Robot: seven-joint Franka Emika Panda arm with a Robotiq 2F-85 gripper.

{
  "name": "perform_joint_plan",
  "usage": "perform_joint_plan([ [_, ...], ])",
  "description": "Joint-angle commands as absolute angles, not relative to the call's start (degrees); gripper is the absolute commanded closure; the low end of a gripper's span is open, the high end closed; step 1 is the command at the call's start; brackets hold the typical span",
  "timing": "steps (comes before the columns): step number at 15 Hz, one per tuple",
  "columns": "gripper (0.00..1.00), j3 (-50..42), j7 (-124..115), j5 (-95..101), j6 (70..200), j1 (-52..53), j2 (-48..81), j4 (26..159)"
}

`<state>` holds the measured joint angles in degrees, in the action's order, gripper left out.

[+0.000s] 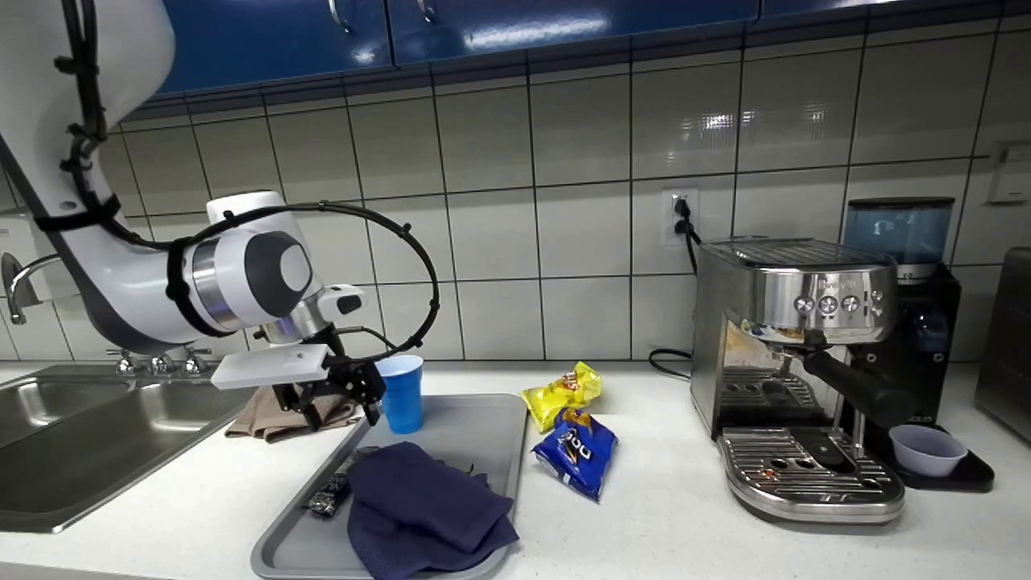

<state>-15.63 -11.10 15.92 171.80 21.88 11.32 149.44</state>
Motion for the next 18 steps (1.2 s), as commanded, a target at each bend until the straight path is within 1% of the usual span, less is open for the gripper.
perform_joint_plan([
  [1,0.00,-16.8,-11.3,16.0,171.9,21.5,5.0,151.6],
  [9,0.00,-21.5,-12.6,17.1,171.5,21.1,0.1,151.1],
  [18,0.00,-28.8,-16.1,17.7,171.7,20.2,1.2,149.8],
])
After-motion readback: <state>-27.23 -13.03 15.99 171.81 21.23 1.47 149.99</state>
